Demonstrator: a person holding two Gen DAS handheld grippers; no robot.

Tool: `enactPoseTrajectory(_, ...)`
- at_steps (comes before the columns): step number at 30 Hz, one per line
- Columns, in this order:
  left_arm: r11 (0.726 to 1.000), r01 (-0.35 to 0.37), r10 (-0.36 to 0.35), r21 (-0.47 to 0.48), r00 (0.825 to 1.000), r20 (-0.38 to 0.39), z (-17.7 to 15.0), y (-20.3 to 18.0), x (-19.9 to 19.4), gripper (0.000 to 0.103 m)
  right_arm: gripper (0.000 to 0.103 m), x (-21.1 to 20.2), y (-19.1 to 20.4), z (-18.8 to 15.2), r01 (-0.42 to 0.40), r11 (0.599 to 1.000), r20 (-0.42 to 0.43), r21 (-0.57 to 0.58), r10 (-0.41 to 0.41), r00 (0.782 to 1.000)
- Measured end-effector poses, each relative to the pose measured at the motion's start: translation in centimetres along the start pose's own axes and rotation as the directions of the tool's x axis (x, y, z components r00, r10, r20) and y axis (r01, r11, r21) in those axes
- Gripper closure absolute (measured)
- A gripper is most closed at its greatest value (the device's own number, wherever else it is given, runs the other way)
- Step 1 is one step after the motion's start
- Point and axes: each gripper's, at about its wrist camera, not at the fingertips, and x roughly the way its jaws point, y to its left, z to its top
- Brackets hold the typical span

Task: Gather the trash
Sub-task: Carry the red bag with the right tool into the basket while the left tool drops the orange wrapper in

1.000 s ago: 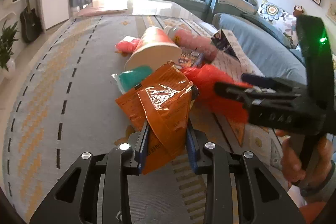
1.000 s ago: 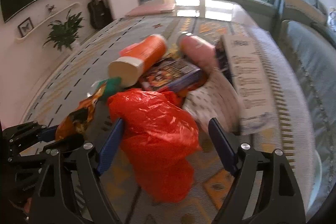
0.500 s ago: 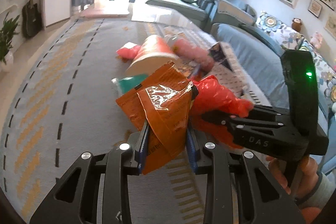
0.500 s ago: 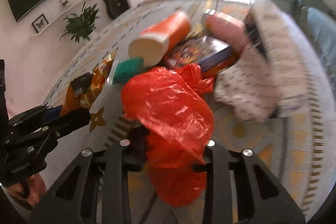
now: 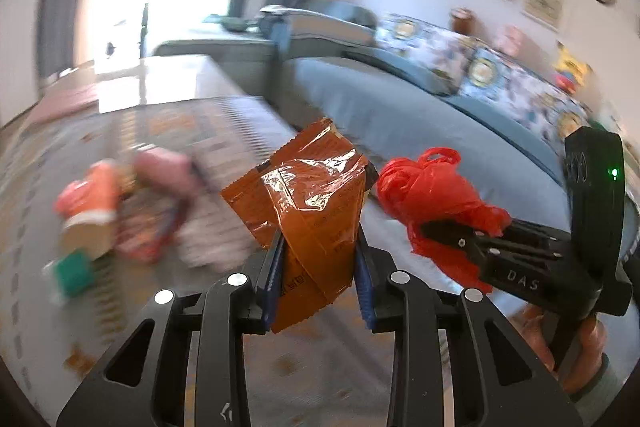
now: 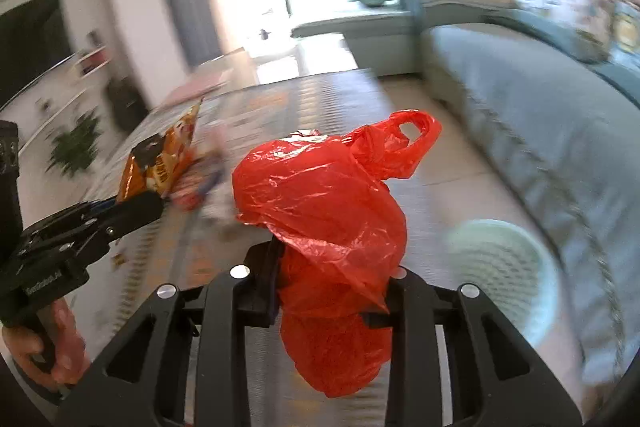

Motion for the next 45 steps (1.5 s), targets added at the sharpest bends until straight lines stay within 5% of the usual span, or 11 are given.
enactPoseTrajectory(9,0.985,0.161,-0.151,0.067,0.980,-0.128,0.6,-7.9,10.0,0.074,0.077,-2.0,-11.1,-1.5,0.176,0.971,-0.022,0.161,-0.175,0.984)
enactPoseTrajectory(21,0.974,0.209,-0.178,0.089,0.945,-0.275,-0.5,-10.2,19.2,0.073,0.073,5.0,-19.0,-4.8,0.316,0.893,-0.220,0.321,-0.254,0.942)
enactPoseTrajectory(26,0.971,0.219,-0.184,0.092,0.940,-0.287,-0.6,-10.5,20.3,0.069,0.071,6.4,-19.6,-6.1,0.340,0.881,-0.258,0.329,-0.262,0.930)
enactPoseTrajectory(30,0.972,0.209,-0.175,0.108,0.949,-0.261,-0.4,-10.6,20.0,0.033,0.048,6.9,-20.3,-6.8,0.365,0.866,-0.286,0.342,-0.274,0.918)
enactPoseTrajectory(39,0.967,0.242,-0.223,0.075,0.954,-0.202,0.4,-9.3,17.7,0.031,0.042,5.5,-20.4,-6.7,0.369,0.858,-0.259,0.358,-0.289,0.922)
enactPoseTrajectory(45,0.971,0.232,-0.221,0.067,0.966,-0.135,1.5,-8.8,14.4,0.031,0.042,3.0,-17.5,-4.3,0.334,0.890,-0.147,0.309,-0.303,0.942)
